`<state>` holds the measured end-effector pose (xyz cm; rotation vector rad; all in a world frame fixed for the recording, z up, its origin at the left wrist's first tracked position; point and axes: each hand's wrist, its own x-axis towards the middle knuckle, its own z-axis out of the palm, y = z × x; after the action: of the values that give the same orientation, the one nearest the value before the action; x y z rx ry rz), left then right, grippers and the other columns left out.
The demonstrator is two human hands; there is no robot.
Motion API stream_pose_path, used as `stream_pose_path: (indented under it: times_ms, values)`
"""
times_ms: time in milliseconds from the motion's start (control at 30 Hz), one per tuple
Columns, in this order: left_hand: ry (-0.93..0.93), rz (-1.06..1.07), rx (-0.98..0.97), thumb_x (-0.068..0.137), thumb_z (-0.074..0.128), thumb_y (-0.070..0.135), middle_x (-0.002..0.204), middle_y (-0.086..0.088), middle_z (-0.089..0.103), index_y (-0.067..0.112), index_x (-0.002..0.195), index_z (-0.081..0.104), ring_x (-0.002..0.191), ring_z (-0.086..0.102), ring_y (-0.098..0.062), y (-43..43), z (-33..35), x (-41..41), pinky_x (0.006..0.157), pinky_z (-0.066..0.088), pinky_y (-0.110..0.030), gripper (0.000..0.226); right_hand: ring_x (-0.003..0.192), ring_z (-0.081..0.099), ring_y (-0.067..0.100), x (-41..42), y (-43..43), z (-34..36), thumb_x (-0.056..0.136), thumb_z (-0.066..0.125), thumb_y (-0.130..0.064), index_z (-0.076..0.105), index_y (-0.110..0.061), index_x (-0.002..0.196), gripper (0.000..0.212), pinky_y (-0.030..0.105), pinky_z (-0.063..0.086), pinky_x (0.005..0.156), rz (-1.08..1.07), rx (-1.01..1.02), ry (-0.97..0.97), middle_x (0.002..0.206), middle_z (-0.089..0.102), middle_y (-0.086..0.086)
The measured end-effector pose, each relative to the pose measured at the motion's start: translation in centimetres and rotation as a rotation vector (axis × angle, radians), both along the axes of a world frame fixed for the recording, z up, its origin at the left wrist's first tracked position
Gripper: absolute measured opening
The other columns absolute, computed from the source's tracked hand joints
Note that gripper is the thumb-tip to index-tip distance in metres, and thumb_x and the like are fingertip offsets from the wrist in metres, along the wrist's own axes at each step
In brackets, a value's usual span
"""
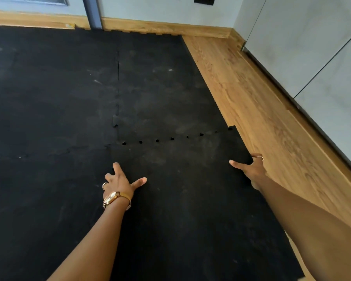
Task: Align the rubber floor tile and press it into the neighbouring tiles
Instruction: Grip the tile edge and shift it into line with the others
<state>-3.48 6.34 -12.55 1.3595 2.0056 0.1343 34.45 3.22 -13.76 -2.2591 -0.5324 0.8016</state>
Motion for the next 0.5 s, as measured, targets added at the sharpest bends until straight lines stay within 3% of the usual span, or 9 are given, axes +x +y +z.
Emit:
stream_pose_path:
  times_ms: [167, 267, 500]
  values:
    - [0.024, -0.002, -0.04, 0.073, 0.073, 0.055, 0.133, -0.023, 0.036, 0.021, 0.143, 0.016, 0.123, 0.04, -0.048, -0.2, 0.5, 0.2, 0.09, 0.044, -0.058, 0.097, 0.132, 0.039, 0.037, -0.3, 0.0, -0.2, 0.064, 0.087, -0.042, 0.034, -0.018, 0.14, 0.096, 0.051, 0.041, 0.103, 0.032, -0.112, -0.042, 0.143, 0.044, 0.013]
    - [0.06, -0.036, -0.082, 0.074, 0.07, 0.057, 0.134, -0.022, 0.035, 0.023, 0.145, 0.015, 0.121, 0.043, -0.046, 0.0, 0.6, 0.0, 0.089, 0.046, -0.055, 0.097, 0.132, 0.041, 0.037, -0.3, -0.1, -0.3, 0.054, 0.088, -0.051, 0.035, -0.018, 0.142, 0.108, 0.052, 0.04, 0.104, 0.051, -0.147, -0.051, 0.145, 0.043, 0.012]
    - [0.084, -0.16, -0.122, 0.073, 0.069, 0.061, 0.132, -0.022, 0.039, 0.021, 0.14, 0.017, 0.113, 0.051, -0.045, 0.9, 0.1, -0.7, 0.087, 0.051, -0.051, 0.094, 0.137, 0.033, 0.038, -0.5, 0.0, 0.1, 0.064, 0.085, -0.047, 0.028, -0.017, 0.147, 0.105, 0.053, 0.034, 0.108, 0.066, -0.222, -0.101, 0.151, 0.036, 0.013]
